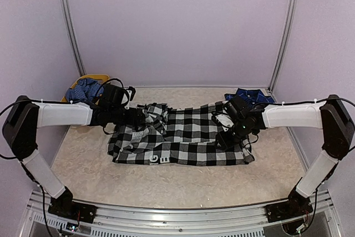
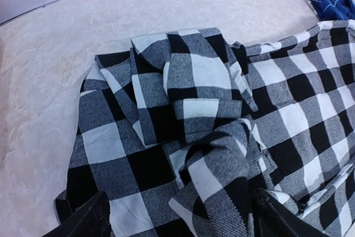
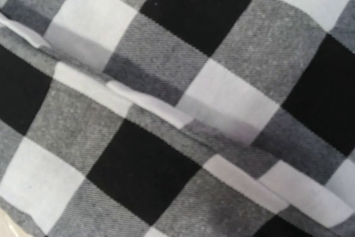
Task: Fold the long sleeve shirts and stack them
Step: Fold the flattened shirt at the center of the board.
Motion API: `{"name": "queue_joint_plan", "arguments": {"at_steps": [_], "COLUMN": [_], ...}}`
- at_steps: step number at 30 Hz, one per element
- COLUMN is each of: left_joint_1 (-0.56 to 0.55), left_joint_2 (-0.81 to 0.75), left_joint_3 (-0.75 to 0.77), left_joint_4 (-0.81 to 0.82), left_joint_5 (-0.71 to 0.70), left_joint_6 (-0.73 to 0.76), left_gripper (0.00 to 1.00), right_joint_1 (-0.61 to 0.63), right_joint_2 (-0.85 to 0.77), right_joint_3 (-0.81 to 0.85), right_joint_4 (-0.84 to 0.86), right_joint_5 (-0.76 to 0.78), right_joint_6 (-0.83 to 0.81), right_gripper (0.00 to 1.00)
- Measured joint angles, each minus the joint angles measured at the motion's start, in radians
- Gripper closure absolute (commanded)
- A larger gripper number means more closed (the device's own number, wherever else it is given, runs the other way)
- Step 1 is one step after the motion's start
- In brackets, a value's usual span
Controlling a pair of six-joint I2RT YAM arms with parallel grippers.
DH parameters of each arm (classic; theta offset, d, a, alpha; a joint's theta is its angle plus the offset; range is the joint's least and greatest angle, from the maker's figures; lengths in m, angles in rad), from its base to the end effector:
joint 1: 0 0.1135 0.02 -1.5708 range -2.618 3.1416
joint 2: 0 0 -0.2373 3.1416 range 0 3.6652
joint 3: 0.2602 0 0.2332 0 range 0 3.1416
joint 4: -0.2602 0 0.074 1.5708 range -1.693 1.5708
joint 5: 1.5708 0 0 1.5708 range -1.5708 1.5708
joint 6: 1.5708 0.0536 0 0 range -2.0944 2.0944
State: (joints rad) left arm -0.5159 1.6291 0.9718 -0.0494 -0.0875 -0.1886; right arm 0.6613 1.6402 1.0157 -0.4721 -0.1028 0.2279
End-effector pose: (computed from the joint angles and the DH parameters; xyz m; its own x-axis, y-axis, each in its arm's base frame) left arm 0.3031 -0.1665 0.1775 -0.6361 0.1460 -0.7577 0.3201 0.9434 -0.0868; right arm 0.2432 0.1963 0.1539 -0.8303 -0.3614 -0.4242 -0.4725 0.8601 0.1921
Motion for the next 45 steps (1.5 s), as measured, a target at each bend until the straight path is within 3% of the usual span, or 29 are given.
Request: {"name": "queue_joint_plan", "arguments": {"at_steps": [3,6,10,17,21,27,29,30,34,42,45], "left_joint_1": [0.044,0.077,0.101,0.112,0.112,0.112,0.112,0.112,0.111,0.095,0.058], "left_joint_2": [0.025,0.082,0.166,0.266,0.304,0.347,0.345,0.341,0.281,0.016,-0.063], "left_joint_3": [0.061,0.133,0.203,0.279,0.308,0.317,0.317,0.314,0.264,0.105,0.019], "left_joint_4": [-0.002,-0.003,-0.031,-0.132,-0.163,-0.163,-0.147,-0.133,-0.062,0.162,0.257], "left_joint_5": [0.124,0.248,0.341,0.373,0.402,0.454,0.465,0.47,0.484,0.548,0.579], "left_joint_6": [-0.017,-0.045,-0.085,-0.125,-0.14,-0.137,-0.13,-0.13,-0.102,-0.033,0.003], "left_gripper": [0.02,0.03,0.08,0.23,0.41,0.78,0.97,1.0,1.0,1.0,0.96], "right_joint_1": [0.0,0.0,0.001,0.002,0.002,0.002,0.002,0.002,0.002,0.005,0.005], "right_joint_2": [0.0,0.0,0.0,0.0,0.0,0.0,0.0,0.0,0.0,0.003,0.004], "right_joint_3": [-0.006,-0.016,-0.033,-0.06,-0.066,-0.072,-0.077,-0.079,-0.081,-0.081,-0.081], "right_joint_4": [0.005,0.014,0.021,0.035,0.043,0.056,0.057,0.057,0.057,0.06,0.072], "right_joint_5": [-0.003,-0.003,-0.005,-0.008,-0.009,-0.01,-0.01,-0.01,-0.01,-0.01,-0.014], "right_joint_6": [0.0,0.001,0.002,0.003,0.005,0.01,0.011,0.011,0.014,0.022,0.028], "right_gripper": [0.54,0.54,0.54,0.54,0.54,0.54,0.54,0.54,0.54,0.54,0.53]}}
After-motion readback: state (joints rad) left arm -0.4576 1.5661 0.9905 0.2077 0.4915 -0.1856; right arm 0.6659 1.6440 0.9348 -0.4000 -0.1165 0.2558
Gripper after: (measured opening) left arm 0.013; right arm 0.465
